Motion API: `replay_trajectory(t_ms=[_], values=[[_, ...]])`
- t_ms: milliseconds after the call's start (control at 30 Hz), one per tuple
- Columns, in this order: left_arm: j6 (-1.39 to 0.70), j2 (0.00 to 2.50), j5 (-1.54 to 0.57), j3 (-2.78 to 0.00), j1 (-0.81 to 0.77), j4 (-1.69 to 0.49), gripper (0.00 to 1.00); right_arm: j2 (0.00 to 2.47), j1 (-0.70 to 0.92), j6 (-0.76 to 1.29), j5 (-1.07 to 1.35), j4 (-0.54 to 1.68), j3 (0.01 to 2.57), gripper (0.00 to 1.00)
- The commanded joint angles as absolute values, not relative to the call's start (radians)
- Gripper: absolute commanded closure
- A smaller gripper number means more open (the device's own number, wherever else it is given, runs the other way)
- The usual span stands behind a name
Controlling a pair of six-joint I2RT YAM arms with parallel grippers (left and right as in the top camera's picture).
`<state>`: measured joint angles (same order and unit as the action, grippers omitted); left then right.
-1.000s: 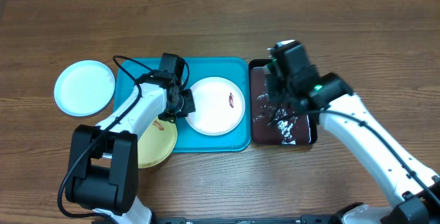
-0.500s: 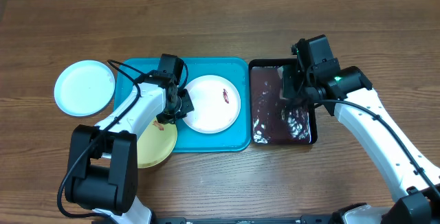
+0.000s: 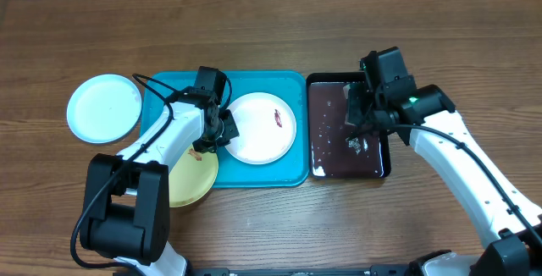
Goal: Clean dirty plates on tray and stack at the side
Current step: 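Keep wetting the sponge in the black tray with the right gripper, then carry the sponge with the right gripper over the pink-stained plate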
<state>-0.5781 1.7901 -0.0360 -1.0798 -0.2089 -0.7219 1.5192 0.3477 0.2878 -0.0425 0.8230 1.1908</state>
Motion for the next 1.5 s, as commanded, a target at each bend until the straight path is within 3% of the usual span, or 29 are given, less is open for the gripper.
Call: replay_trajectory(t_ms=[0, 500, 800, 1200, 1467], values=[[-0.598, 1.806, 0.008, -1.066, -0.204, -0.729, 0.96, 1.465, 0.389, 0.285, -0.073, 0.823, 1.248, 0.96], [-0.598, 1.806, 0.007, -1.066, -0.204, -0.728, 0.96, 1.493, 0.404, 0.236, -0.076, 0.934, 1.344, 0.96], [-0.599, 1.806, 0.007, -1.066, -0.204, -0.728, 0.96, 1.519, 0.389, 0.255, -0.077, 1.129, 1.481, 0.96], [-0.598, 1.806, 0.008, -1.066, -0.204, -0.728, 0.96, 1.721, 0.381, 0.24, -0.021, 1.157, 1.496, 0.96], [-0.598, 1.806, 0.007, -1.066, -0.204, -0.723, 0.96, 1.729, 0.394, 0.235, 0.003, 1.259, 1.697, 0.96]])
